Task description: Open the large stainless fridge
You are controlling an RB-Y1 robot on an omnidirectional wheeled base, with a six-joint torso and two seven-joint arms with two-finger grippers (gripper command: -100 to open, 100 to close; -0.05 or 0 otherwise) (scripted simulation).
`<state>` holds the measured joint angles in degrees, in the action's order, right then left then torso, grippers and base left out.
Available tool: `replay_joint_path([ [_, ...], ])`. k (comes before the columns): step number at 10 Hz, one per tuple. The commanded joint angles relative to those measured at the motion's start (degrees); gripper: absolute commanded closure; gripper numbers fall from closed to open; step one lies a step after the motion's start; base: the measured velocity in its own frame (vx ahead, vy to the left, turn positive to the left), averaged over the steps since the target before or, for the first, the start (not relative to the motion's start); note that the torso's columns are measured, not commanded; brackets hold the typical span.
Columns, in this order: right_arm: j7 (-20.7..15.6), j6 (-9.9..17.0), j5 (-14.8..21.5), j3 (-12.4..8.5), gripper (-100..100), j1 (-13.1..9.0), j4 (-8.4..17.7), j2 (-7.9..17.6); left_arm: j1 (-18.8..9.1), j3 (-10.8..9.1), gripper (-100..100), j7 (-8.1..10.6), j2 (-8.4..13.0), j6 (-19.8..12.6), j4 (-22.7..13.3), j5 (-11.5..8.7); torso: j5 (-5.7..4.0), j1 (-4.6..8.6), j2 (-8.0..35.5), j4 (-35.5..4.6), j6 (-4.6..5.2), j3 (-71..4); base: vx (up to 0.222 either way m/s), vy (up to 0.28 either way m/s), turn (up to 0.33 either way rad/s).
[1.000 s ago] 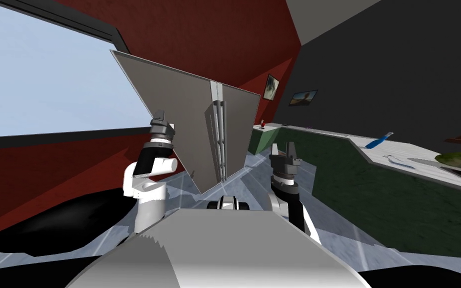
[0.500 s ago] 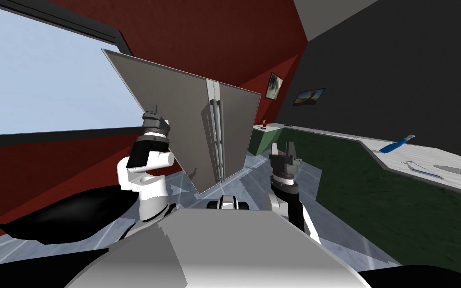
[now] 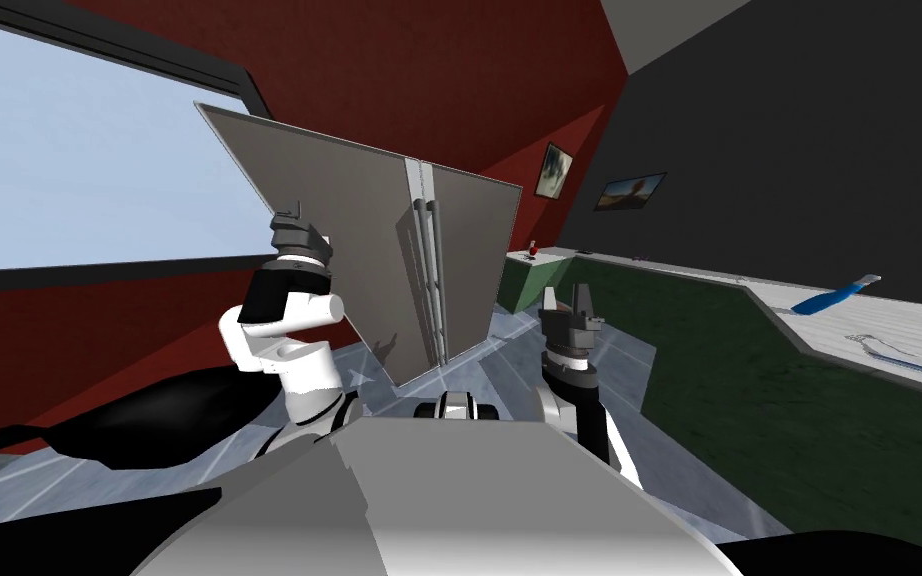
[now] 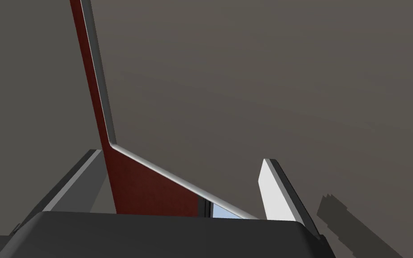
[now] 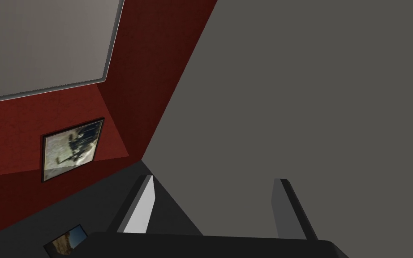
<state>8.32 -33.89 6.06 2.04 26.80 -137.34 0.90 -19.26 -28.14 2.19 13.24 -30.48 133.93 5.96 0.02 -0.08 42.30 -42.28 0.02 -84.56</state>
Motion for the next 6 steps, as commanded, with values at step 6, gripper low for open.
replay_joint_path([
  [6, 0.0, 0.0, 0.0, 0.0, 0, 0.0, 0.0, 0.0, -10.7, -5.2, -100, 1.95, -0.1, -12.1, -1.3, 2.4, 0.01, -0.02, 0.0, 0.0, -0.01, 0.0, 0.024, -0.092, 0.069],
])
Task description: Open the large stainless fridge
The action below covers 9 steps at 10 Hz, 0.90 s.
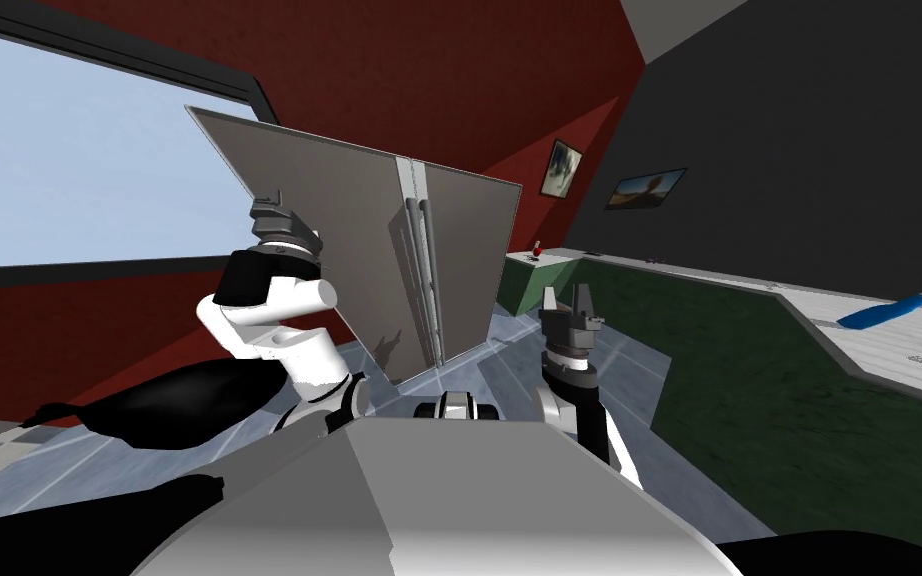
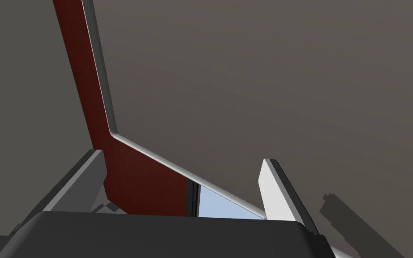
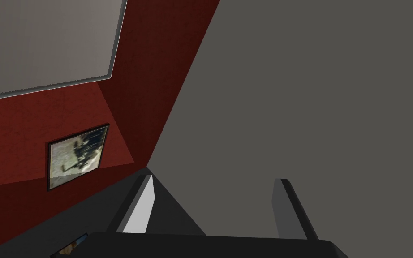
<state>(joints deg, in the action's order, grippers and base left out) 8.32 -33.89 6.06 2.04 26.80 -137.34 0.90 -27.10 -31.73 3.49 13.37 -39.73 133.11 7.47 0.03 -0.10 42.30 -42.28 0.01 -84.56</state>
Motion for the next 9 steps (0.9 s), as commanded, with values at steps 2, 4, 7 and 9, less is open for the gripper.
replay_joint_path([
  [2, 0.0, 0.0, 0.0, 0.0, 0, 0.0, 0.0, 0.0, -4.1, -1.61, -100, 0.65, -0.2, -5.4, -0.4, 0.9, -0.06, 0.18, 0.0, 0.0, 0.0, 0.0, 0.022, -0.084, 0.049],
  [4, 0.0, 0.0, 0.0, 0.0, 0, 0.0, 0.0, 0.0, -7.9, -3.08, -100, 1.33, -0.4, -8.7, -1.0, 1.6, -0.04, 0.2, -0.1, 0.0, -0.03, -0.1, 0.05, -0.118, 0.093],
  [7, 0.0, 0.0, 0.0, 0.0, 0, 0.0, 0.0, 0.0, -11.7, -4.41, -100, 2.01, -0.8, -13.4, -1.5, 2.4, 0.01, 0.03, 0.0, 0.0, -0.04, 0.0, 0.017, -0.064, 0.047],
  [9, 0.0, 0.0, 0.0, 0.0, 0, 0.0, 0.0, 0.0, -14.3, -5.61, -100, 2.69, -1.2, -16.5, -2.1, 3.1, -0.02, 0.05, 0.0, 0.0, 0.0, 0.0, 0.022, -0.073, 0.037],
])
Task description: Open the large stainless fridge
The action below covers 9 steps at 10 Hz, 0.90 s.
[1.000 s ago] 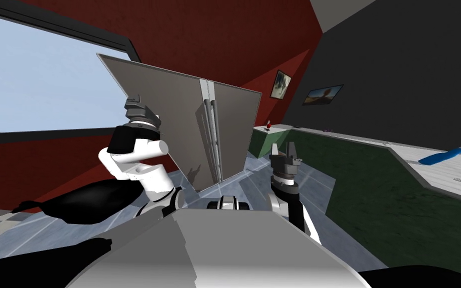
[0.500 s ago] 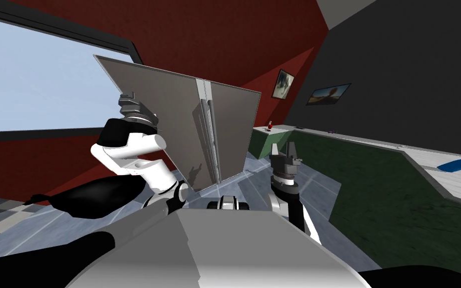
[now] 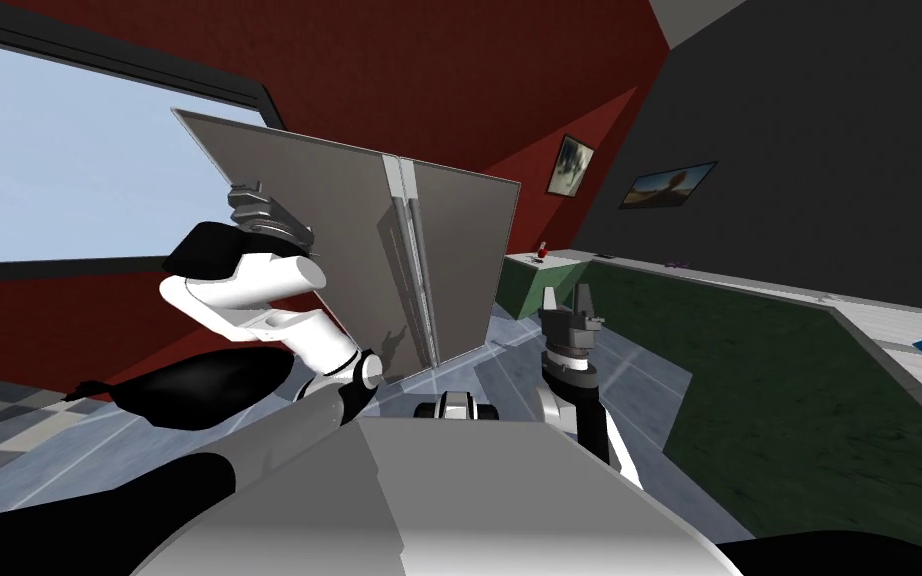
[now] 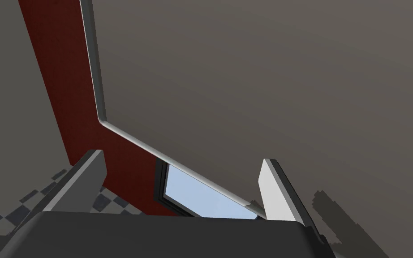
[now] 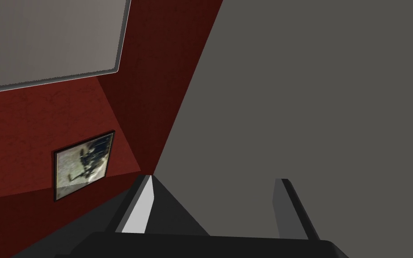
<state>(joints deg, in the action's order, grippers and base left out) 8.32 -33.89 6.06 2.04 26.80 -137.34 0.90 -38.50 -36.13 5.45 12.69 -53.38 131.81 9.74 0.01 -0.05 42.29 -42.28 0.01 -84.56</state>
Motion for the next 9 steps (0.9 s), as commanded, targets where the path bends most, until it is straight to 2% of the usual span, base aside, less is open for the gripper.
replay_joint_path([
  [1, 0.0, 0.0, 0.0, 0.0, 0, 0.0, 0.0, 0.0, -3.9, -1.21, -100, 0.73, -0.5, -4.5, -0.8, 0.8, -0.03, 0.17, 0.0, 0.0, -0.02, 0.0, 0.026, -0.101, 0.063],
  [2, 0.0, 0.0, 0.0, 0.0, 0, 0.0, 0.0, 0.0, -6.0, -2.27, -100, 1.41, -0.9, -6.2, -1.5, 1.6, -0.05, 0.13, 0.0, 0.0, 0.0, 0.0, 0.034, -0.114, 0.082],
  [3, 0.0, 0.0, 0.0, 0.0, 0, 0.0, 0.0, 0.0, -7.4, -2.27, -100, 1.41, -0.9, -7.8, -1.5, 1.6, -0.03, 0.13, 0.0, 0.0, -0.01, 0.0, 0.043, -0.104, 0.039],
  [4, 0.0, 0.0, 0.0, 0.0, 0, 0.0, 0.0, 0.0, -7.4, -2.27, -100, 1.41, -0.9, -8.9, -1.5, 1.6, -0.02, 0.05, -0.1, 0.0, 0.0, 0.0, 0.03, -0.046, -0.009],
  [5, 0.0, 0.0, 0.0, 0.0, 0, 0.0, 0.0, 0.0, -10.0, -3.21, -100, 2.08, -1.5, -10.8, -2.1, 2.3, 0.05, -0.15, 0.0, 0.0, -0.01, 0.0, 0.034, -0.069, 0.06],
  [7, 0.0, 0.0, 0.0, 0.0, 0, 0.0, 0.0, 0.0, -10.9, -3.21, -100, 2.08, -1.5, -12.9, -2.1, 2.3, -0.01, 0.06, 0.0, 0.0, -0.01, 0.0, 0.022, -0.058, 0.02],
  [8, 0.0, 0.0, 0.0, 0.0, 0, 0.0, 0.0, 0.0, -13.6, -4.03, -100, 2.74, -2.0, -15.1, -2.8, 3.0, 0.01, -0.03, 0.0, 0.0, -0.01, 0.0, 0.034, -0.069, 0.045],
  [9, 0.0, 0.0, 0.0, 0.0, 0, 0.0, 0.0, 0.0, -14.2, -4.03, -100, 2.74, -2.0, -16.6, -2.8, 3.0, -0.02, 0.09, 0.0, 0.0, -0.02, 0.0, 0.036, -0.085, 0.044],
])
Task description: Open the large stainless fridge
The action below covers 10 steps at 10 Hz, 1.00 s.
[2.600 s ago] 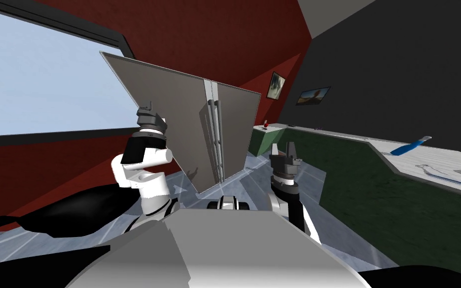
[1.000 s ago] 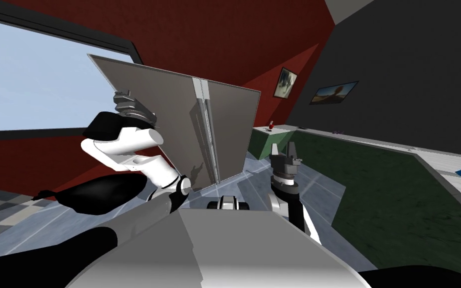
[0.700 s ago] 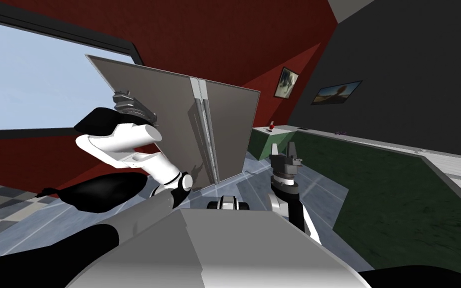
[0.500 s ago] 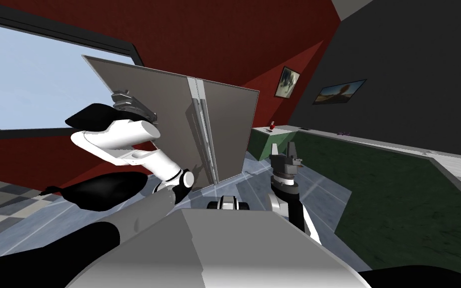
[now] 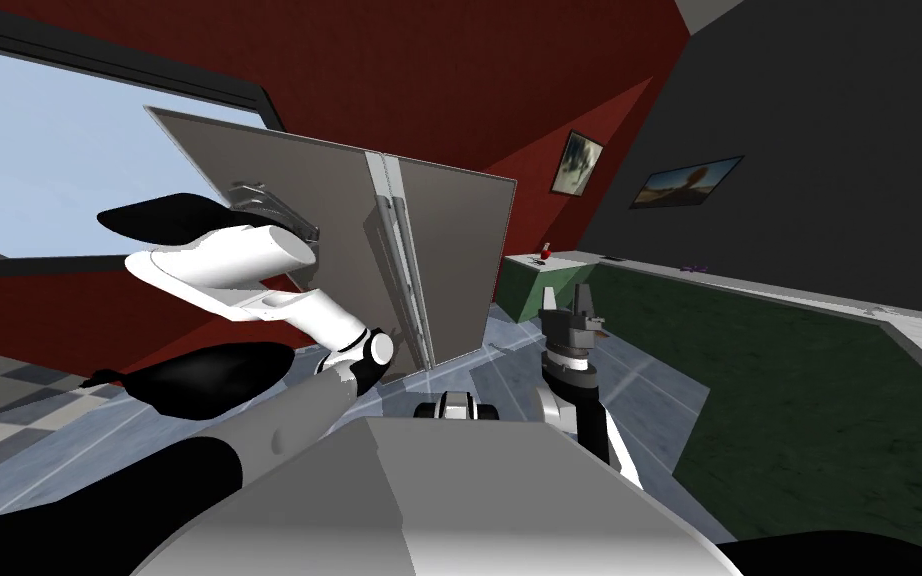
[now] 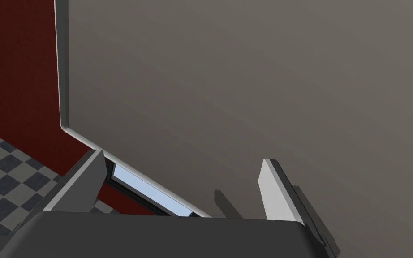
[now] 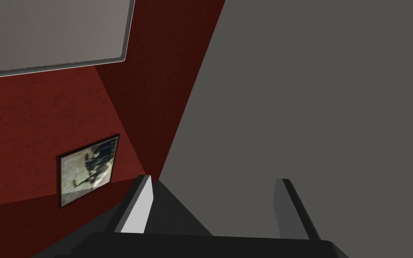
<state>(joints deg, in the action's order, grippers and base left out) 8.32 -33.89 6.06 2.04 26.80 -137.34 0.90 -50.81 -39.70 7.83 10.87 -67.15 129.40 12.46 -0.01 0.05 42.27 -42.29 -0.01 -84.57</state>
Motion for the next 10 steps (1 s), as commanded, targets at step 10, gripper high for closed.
replay_joint_path([
  [10, 0.0, 0.0, 0.0, 0.0, 0, 0.0, 0.0, 0.0, -16.3, -3.21, -100, 3.41, -2.7, -18.3, -3.8, 3.3, 0.02, -0.09, 0.0, 0.0, 0.01, 0.0, 0.036, -0.073, 0.021],
])
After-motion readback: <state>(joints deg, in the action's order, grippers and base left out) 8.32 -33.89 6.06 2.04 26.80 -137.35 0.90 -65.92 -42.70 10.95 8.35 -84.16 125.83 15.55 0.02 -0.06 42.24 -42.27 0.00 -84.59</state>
